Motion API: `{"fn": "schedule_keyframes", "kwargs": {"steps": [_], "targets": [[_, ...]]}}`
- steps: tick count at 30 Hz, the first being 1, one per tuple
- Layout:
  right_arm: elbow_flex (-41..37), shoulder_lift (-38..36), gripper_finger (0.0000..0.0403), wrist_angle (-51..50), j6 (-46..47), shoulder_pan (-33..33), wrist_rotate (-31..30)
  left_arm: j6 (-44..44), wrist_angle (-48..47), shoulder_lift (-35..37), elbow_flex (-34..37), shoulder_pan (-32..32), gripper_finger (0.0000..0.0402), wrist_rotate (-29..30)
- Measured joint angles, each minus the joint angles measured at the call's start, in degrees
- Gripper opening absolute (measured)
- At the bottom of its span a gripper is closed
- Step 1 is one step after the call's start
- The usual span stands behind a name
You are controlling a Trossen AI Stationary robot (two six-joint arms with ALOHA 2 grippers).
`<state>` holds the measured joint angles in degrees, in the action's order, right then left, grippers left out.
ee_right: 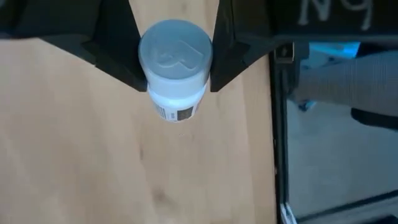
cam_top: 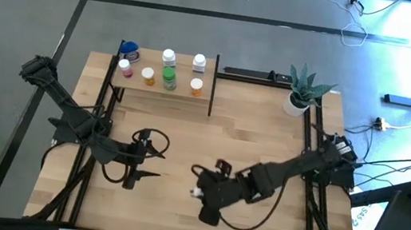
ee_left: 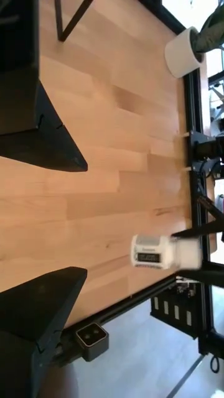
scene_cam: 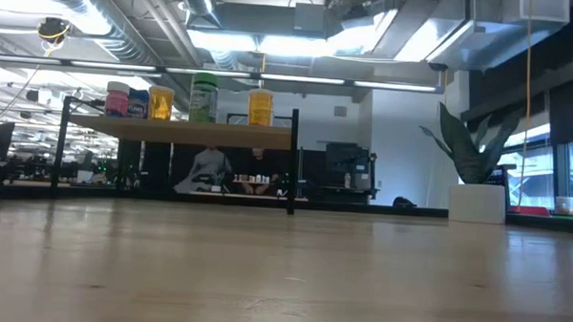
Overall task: Pick and place medicine bottles onto shelf by color
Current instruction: Put the white and black pill bottle on the shelf
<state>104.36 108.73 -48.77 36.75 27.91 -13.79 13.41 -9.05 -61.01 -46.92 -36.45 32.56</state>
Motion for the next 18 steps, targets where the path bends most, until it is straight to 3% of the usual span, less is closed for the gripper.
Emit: {"fn": "schedule_keyframes", "kwargs": {"steps": [6,11,18], "targets": [[5.44,0.0,0.016,-0.33,-8.79,-4.55,-0.19,-0.22,-1.49,2.65,0.0,-1.23,0.0259,0.4],[9.43,0.0,0.016,-0.6,-15.57,-9.14,0.13,-0.24,-2.55,7.53,-0.02,-3.25,0.0259,8.23],[18.14,-0.02,0.016,-5.16,-23.08,-16.73,0.3,-0.3,-4.58,12.32,-0.04,-3.74,0.0259,10.67]]}}
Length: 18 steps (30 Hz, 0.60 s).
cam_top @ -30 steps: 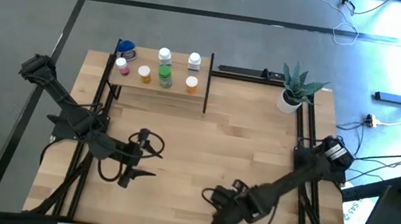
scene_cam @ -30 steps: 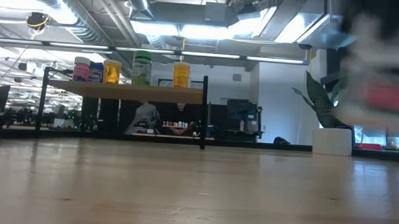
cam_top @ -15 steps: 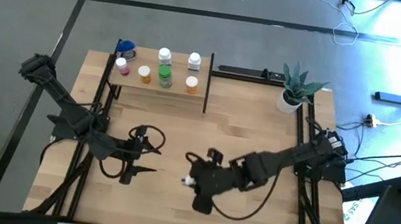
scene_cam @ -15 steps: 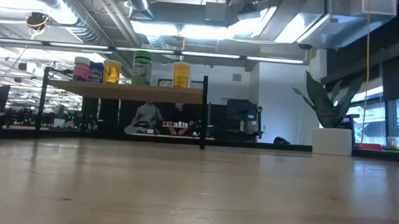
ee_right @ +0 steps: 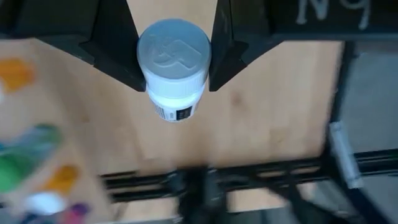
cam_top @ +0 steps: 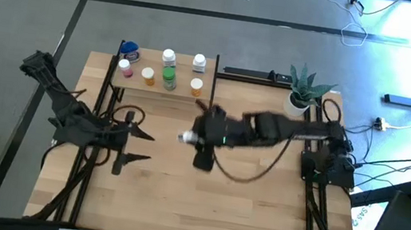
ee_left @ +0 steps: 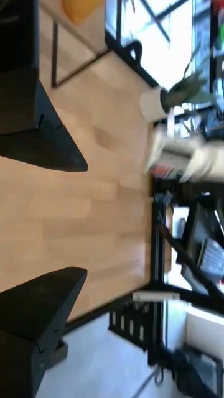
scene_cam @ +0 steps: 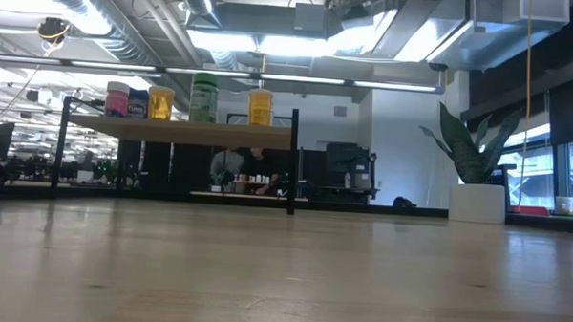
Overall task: Pick and place medicine bottles onto shelf by color
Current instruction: Put the white and black pill bottle on the shelf
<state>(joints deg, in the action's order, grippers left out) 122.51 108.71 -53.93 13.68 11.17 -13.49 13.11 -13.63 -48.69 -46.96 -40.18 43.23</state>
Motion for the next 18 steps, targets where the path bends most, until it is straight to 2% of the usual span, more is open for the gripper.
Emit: {"fn": "schedule_keyframes", "kwargs": {"steps": [6,12,18], "targets": [[5.91,-0.11,0.016,-4.7,-3.46,-7.85,0.0,0.16,-2.46,0.34,0.0,0.02,0.0259,3.09],[6.09,-0.04,0.0161,-7.29,-4.05,-16.09,0.04,0.27,-2.46,0.34,0.0,0.04,0.0259,4.94],[6.09,0.38,0.0161,-7.27,-6.04,-24.42,0.08,0.32,-4.21,0.34,0.0,0.04,0.0259,9.39]]}}
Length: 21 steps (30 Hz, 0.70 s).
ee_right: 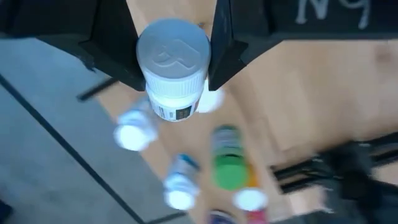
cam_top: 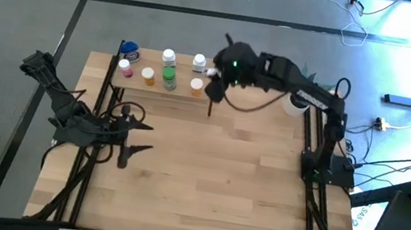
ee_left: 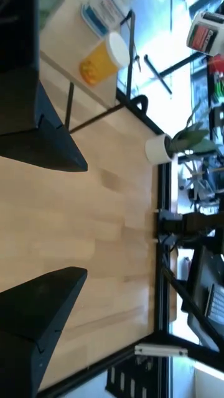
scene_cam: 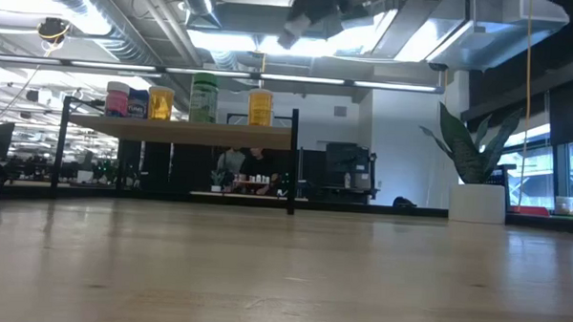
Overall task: Pick and place medicine bottles onto shelf by color
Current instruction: Put the white and black pill bottle on the shelf
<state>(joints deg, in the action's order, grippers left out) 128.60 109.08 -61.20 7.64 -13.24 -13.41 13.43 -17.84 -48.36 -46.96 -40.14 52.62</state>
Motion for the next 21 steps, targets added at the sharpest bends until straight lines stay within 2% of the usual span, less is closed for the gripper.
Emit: {"fn": "schedule_keyframes", "kwargs": {"steps": [6,21], "targets": [[-0.63,2.49,0.0161,-0.52,-1.97,-5.33,6.31,0.05,0.06,0.02,0.0,0.33,0.0259,0.87],[-0.68,8.91,0.0161,0.39,-6.81,-9.95,7.11,-0.02,-0.96,0.0,0.0,5.43,0.0259,0.76]]}}
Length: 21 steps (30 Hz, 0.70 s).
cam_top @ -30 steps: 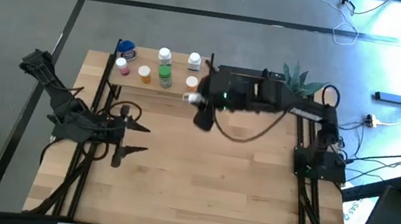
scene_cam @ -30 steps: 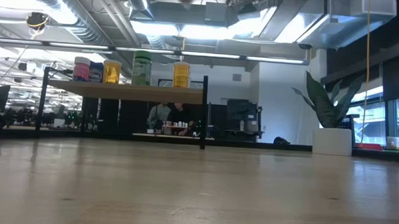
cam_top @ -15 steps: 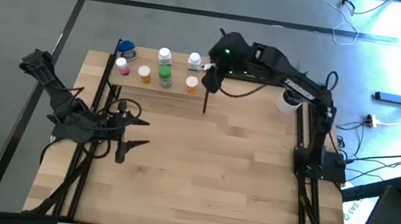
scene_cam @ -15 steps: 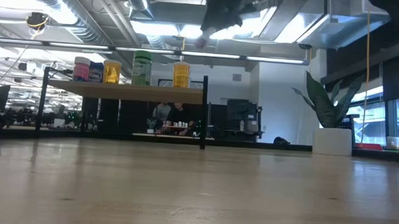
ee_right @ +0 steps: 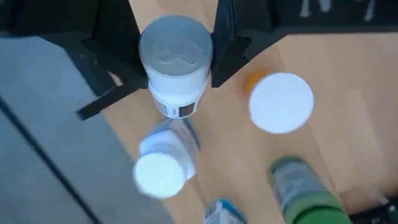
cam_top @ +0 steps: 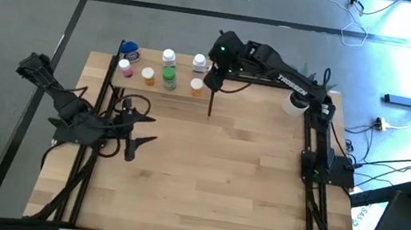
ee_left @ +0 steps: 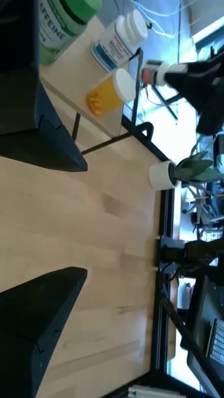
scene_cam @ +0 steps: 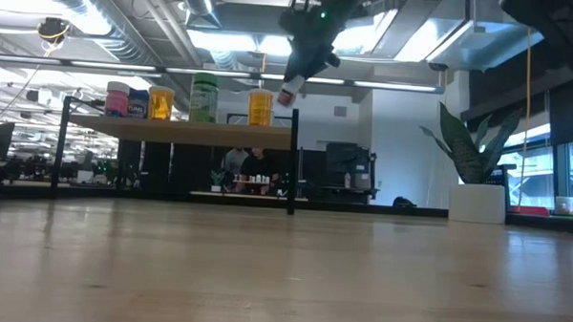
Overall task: Pick and place medicine bottles onto shelf by color
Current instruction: Put the white and black pill bottle on the shelf
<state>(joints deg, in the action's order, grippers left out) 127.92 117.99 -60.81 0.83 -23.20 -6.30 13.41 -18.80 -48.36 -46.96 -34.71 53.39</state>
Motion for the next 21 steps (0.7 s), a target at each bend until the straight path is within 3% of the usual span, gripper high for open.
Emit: {"fn": "schedule_keyframes", "kwargs": {"steps": [4,21], "targets": [[0.0,1.73,0.0161,0.25,-0.24,-0.62,3.15,0.0,-0.14,0.0,0.0,0.71,0.0259,-0.05],[-0.02,4.62,0.0161,-1.58,-2.61,-0.77,3.6,-0.04,-0.29,0.0,0.0,0.95,0.0259,-0.13]]}}
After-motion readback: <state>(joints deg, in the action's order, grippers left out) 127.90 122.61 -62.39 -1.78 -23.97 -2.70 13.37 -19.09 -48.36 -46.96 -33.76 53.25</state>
